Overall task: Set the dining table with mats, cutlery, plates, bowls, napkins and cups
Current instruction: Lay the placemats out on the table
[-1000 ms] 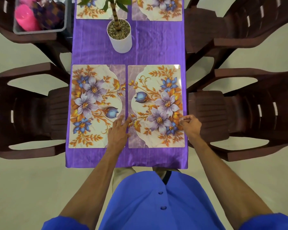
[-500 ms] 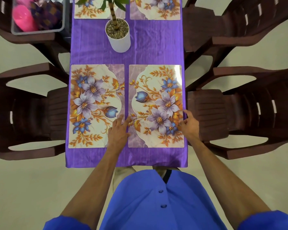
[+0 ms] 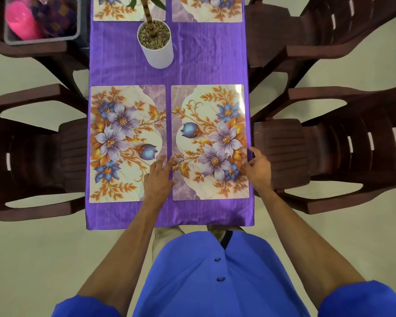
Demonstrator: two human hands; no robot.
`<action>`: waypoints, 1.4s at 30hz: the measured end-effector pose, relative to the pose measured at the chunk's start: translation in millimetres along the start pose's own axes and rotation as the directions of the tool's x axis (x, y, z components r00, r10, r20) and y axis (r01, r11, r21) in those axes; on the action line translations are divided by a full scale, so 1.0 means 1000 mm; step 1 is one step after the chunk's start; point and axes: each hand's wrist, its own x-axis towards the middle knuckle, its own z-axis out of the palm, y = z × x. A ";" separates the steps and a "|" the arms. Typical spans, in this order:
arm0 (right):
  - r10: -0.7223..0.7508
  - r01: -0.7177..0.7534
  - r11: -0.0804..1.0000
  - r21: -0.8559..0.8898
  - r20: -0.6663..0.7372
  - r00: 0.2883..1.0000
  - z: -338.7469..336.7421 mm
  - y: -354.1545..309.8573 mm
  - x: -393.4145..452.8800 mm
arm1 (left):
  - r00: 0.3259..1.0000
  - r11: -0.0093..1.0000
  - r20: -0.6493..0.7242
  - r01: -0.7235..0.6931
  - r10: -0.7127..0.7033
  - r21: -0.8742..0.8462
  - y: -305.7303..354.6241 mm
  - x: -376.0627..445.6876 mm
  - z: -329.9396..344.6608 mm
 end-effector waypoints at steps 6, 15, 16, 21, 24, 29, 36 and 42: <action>0.057 -0.051 0.998 0.045 -0.140 0.989 -0.016 0.011 -0.005 | 1.000 1.000 0.012 0.003 -0.003 -0.003 0.001 0.001 -0.001; -0.101 0.098 0.995 0.031 0.159 0.982 -0.020 0.020 -0.003 | 1.000 1.000 0.011 0.000 0.000 -0.006 0.001 -0.001 -0.003; -0.103 0.102 0.995 0.019 0.149 0.983 -0.017 0.019 -0.004 | 1.000 1.000 0.011 0.001 -0.001 -0.007 0.001 -0.001 -0.003; -0.111 0.120 0.991 -0.054 0.139 0.984 -0.012 0.023 -0.008 | 1.000 1.000 0.008 -0.001 0.002 -0.005 0.000 0.000 -0.003; -0.124 0.135 0.989 -0.065 0.149 0.981 -0.014 0.023 -0.010 | 1.000 1.000 -0.004 -0.003 0.003 -0.016 0.002 -0.002 -0.003; -0.081 0.090 0.995 -0.053 0.156 0.984 -0.012 0.024 -0.008 | 1.000 1.000 -0.012 -0.012 0.012 -0.016 0.001 -0.001 -0.002; -0.043 0.047 0.999 -0.018 0.163 0.986 -0.012 0.025 -0.009 | 1.000 1.000 -0.017 -0.013 0.013 -0.016 0.002 0.000 -0.003; -0.034 0.037 0.999 -0.011 0.158 0.987 -0.011 0.026 -0.008 | 1.000 1.000 -0.016 -0.015 0.015 -0.011 0.001 0.000 -0.001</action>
